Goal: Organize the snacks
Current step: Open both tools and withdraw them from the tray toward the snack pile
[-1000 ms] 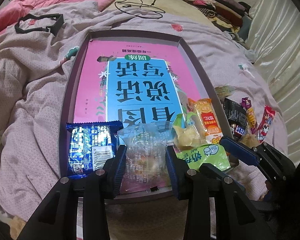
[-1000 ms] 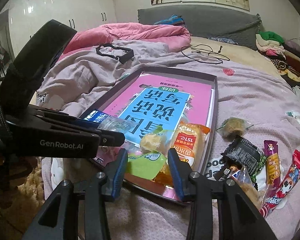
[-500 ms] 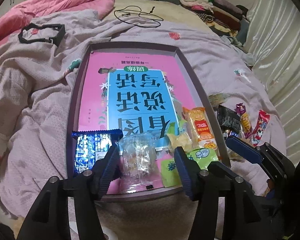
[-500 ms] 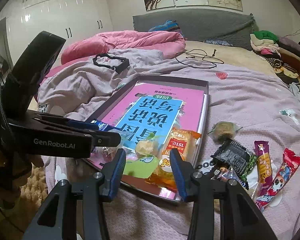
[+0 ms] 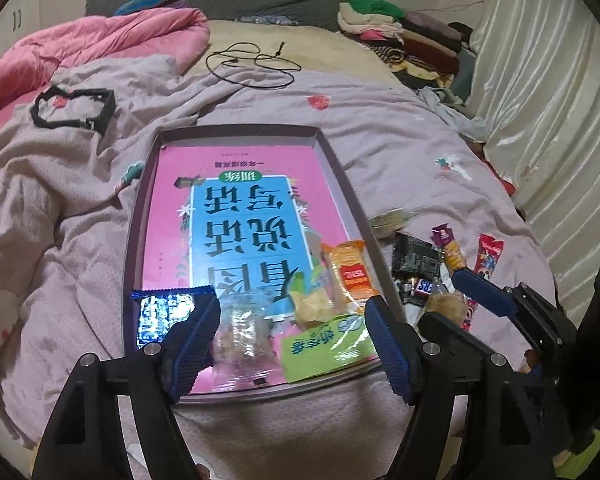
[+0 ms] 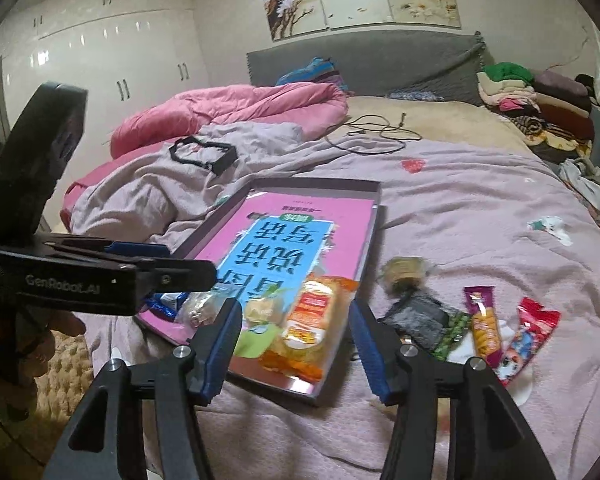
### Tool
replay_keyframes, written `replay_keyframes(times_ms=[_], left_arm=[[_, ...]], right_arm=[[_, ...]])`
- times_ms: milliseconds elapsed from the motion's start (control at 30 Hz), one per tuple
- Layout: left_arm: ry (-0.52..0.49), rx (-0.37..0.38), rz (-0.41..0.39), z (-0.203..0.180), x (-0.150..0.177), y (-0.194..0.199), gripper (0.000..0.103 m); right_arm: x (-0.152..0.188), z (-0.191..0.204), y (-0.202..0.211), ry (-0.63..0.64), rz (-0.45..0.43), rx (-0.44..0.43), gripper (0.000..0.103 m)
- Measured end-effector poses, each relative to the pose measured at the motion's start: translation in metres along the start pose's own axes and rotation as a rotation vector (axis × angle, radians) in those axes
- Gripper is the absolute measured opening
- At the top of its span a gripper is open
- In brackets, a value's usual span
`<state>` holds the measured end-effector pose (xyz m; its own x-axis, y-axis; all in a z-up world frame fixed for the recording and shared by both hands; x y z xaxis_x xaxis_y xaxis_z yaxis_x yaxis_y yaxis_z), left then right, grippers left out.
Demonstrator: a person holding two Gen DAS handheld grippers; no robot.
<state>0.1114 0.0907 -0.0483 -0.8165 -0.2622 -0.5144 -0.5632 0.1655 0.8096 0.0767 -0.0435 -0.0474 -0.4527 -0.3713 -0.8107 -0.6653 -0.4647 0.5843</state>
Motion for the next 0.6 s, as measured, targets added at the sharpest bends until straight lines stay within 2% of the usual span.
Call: replay_keyframes(times_ms=[133, 267, 600], left_arm=[[-0.013, 0.008, -0.005, -0.01, 0.001, 0.004, 0.077], [-0.035, 0.012, -0.015, -0.022, 0.001, 0.006, 0.078], [-0.094, 0.023, 0.004, -0.054, 0.008, 0.001, 0.078]], right_arm=[[0.002, -0.012, 0.011, -0.017, -0.013, 0.026, 0.056], [0.006, -0.026, 0.022, -0.028, -0.022, 0.066, 0.064], [0.018, -0.069, 0.044, -0.096, -0.037, 0.15, 0.068]])
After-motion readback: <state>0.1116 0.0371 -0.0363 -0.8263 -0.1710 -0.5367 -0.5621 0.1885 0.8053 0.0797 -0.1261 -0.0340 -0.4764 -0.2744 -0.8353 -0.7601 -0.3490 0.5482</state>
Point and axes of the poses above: each gripper's, at about its wrist camera, not at the fingertips, and y roughly against the way its jaws point, z to its left, x to its underside, the point moved 6 cm from there along -y, roughly the way its jaws point, and after that the axes turned 11 degrees about y, right-handed, at the moved point
